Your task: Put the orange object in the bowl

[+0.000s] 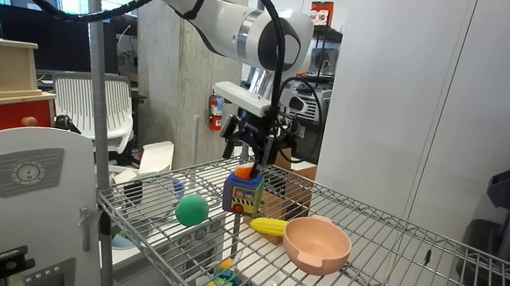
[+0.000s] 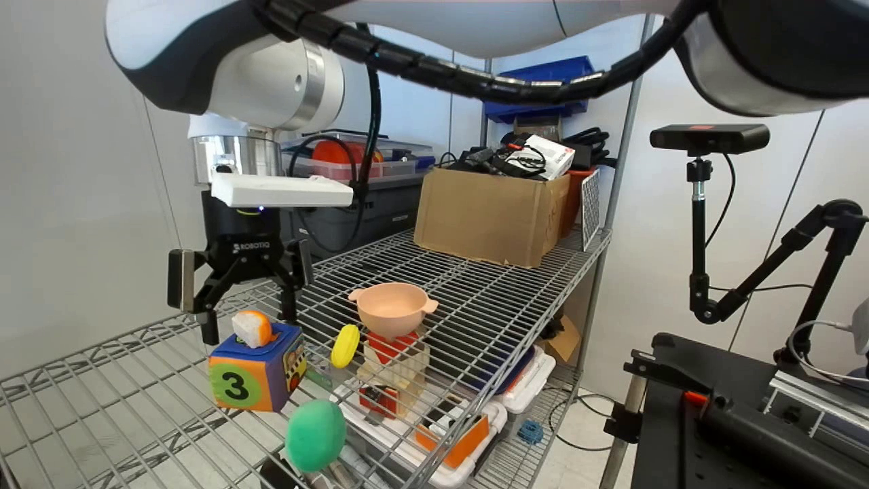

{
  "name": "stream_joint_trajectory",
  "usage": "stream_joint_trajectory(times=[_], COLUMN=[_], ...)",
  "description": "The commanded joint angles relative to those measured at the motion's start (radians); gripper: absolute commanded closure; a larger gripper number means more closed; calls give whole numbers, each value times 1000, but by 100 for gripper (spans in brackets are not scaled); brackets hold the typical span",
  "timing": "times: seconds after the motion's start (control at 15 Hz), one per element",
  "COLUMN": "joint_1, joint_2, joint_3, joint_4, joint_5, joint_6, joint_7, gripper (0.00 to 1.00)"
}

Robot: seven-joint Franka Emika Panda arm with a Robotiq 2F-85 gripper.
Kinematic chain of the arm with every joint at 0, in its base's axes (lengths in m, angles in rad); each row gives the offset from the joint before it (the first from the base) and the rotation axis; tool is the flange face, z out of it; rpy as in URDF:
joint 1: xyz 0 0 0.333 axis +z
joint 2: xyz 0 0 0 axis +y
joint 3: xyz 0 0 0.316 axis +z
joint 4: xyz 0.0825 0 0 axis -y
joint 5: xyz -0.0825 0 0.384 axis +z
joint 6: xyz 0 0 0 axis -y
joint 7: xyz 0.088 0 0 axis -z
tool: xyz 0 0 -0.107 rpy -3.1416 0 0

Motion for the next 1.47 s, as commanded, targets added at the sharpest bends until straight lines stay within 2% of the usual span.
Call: stream_joint_trajectory(times=[0.0,0.47,0.6,0.8,0.87,1.0,1.07,1.4], joint_1=[6,1,0,-3,-11,-34,-46,-150], joint_2=[47,50,44,33,73,70,10,3], joint_3=[-8,-24,-34,-55,-49,-52,-51,-36], joint_4=[77,85,86,88,175,197,97,82], joint_5=[-10,-19,-25,-32,-40,-36,-32,1], joint_6=[-14,6,7,5,-23,-34,15,-25], joint_7=[17,21,38,65,85,121,135,191], gripper=[28,82,91,91,91,91,91,91])
